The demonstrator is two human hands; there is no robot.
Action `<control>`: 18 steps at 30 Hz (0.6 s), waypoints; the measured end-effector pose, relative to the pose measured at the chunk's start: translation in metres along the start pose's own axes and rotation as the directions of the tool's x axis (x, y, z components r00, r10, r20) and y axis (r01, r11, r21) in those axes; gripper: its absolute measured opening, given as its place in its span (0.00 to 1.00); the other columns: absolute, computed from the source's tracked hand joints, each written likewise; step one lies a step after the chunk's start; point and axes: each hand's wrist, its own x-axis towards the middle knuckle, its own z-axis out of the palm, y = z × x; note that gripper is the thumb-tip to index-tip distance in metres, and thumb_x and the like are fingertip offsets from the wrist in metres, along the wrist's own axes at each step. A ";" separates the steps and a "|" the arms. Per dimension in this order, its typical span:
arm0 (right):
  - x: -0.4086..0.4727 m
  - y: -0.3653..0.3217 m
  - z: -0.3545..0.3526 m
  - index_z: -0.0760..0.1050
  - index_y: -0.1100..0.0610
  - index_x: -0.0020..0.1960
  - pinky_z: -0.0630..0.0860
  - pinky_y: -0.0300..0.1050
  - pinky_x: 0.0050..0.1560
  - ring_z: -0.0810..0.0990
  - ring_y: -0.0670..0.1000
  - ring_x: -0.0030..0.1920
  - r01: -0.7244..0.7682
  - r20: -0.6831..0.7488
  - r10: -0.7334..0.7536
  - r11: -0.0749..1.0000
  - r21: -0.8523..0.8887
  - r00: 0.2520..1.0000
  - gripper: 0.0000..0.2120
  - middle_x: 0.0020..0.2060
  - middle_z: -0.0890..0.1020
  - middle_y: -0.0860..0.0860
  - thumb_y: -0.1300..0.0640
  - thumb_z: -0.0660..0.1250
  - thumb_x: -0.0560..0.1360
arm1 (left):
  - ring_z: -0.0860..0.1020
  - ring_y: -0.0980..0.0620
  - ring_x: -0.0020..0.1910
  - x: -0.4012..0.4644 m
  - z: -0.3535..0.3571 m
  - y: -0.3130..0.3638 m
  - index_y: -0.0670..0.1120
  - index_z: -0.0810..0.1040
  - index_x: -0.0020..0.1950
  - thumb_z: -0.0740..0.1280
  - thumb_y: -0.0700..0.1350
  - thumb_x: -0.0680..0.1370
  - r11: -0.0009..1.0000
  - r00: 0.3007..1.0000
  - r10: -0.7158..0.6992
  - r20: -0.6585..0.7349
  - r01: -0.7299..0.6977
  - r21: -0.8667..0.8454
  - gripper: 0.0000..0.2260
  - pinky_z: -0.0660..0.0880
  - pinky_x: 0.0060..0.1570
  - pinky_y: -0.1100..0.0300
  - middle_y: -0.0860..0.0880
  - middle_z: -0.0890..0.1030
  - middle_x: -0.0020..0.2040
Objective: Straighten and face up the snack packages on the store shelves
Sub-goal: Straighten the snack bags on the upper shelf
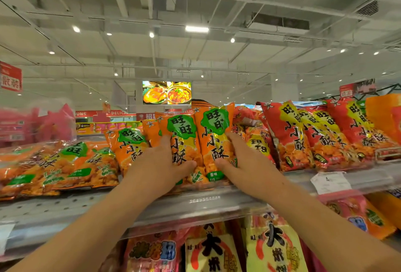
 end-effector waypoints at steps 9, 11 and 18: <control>-0.019 -0.025 -0.001 0.42 0.51 0.80 0.42 0.46 0.76 0.42 0.50 0.78 0.168 -0.111 -0.193 0.966 -0.198 0.975 0.33 0.79 0.44 0.51 0.41 0.50 0.82 | 0.77 0.52 0.45 -0.037 -0.018 -0.003 0.52 0.55 0.77 0.45 0.72 0.74 0.982 0.969 0.187 -0.162 -0.180 0.057 0.37 0.77 0.44 0.52 0.56 0.77 0.45; -0.022 -0.047 0.005 0.52 0.52 0.79 0.42 0.47 0.77 0.46 0.49 0.78 0.301 -0.101 -0.327 0.930 -0.212 0.940 0.30 0.79 0.51 0.50 0.43 0.51 0.81 | 0.79 0.51 0.52 -0.051 -0.024 -0.013 0.52 0.66 0.73 0.46 0.66 0.79 0.974 0.951 0.223 -0.212 -0.209 0.083 0.29 0.78 0.48 0.52 0.53 0.80 0.57; -0.012 -0.136 0.072 0.62 0.54 0.76 0.50 0.46 0.75 0.56 0.52 0.76 0.605 0.006 -0.605 0.796 -0.027 0.796 0.24 0.75 0.64 0.51 0.51 0.55 0.81 | 0.80 0.40 0.55 -0.115 -0.058 -0.093 0.43 0.83 0.54 0.58 0.50 0.75 0.841 0.914 0.329 -0.240 -0.168 0.514 0.18 0.70 0.57 0.46 0.45 0.84 0.52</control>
